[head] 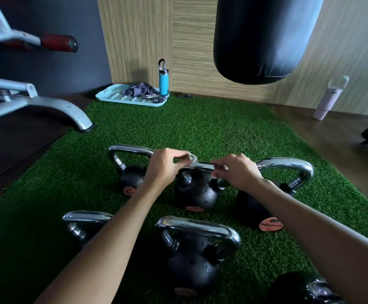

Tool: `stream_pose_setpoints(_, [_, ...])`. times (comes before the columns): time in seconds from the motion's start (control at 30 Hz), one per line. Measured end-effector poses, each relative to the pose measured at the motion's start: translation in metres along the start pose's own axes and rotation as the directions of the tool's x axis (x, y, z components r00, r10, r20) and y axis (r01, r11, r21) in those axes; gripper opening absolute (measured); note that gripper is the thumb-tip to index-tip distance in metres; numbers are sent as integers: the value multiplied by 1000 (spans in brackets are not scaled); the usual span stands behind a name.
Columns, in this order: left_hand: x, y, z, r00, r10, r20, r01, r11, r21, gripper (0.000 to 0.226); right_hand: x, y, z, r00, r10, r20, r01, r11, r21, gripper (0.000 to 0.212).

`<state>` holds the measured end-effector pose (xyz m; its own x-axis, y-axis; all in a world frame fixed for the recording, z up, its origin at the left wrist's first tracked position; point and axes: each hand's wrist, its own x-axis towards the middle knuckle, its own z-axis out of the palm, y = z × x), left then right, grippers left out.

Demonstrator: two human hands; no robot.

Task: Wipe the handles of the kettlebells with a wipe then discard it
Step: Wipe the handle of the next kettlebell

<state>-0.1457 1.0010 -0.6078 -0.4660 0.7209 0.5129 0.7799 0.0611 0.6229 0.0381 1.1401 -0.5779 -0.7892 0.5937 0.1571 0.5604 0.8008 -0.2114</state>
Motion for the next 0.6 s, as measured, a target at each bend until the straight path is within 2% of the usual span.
stream_pose_setpoints(0.07, [-4, 9, 4, 994, 108, 16, -108, 993, 40, 38, -2, 0, 0, 1000, -4, 0, 4, 1000, 17, 36])
stream_pose_setpoints(0.1, [-5, 9, 6, 993, 114, 21, -114, 992, 51, 37, -3, 1, 0, 1000, 0, 2, 0, 1000, 24, 36])
stream_pose_setpoints(0.27, [-11, -31, 4, 997, -67, -25, 63, 991, -116, 40, -7, 3, 3, 1000, 14, -1, -14, 1000, -12, 29])
stream_pose_setpoints(0.33, [-20, -47, 8, 981, -196, 2, 194, 968, -158, 37, -9, 3, 2, 1000, 12, -7, -12, 1000, -18, 27])
stream_pose_setpoints(0.4, [-26, -54, 15, 934, -356, 20, 351, 909, -226, 34, -10, 4, 3, 1000, 10, -12, -10, 1000, -11, 26])
stream_pose_setpoints(0.43, [-27, -56, 18, 922, -386, 14, 377, 890, -256, 33, -9, 5, 4, 1000, 7, -11, -7, 1000, -2, 26])
stream_pose_setpoints(0.53, [-24, -50, 19, 947, -321, 1, 299, 879, -371, 29, -3, 9, 8, 1000, 11, -12, -11, 1000, 11, 29])
stream_pose_setpoints(0.6, [-20, -48, 17, 942, -334, 20, 313, 860, -403, 29, 0, 12, 12, 1000, 8, -18, -8, 1000, 16, 32])
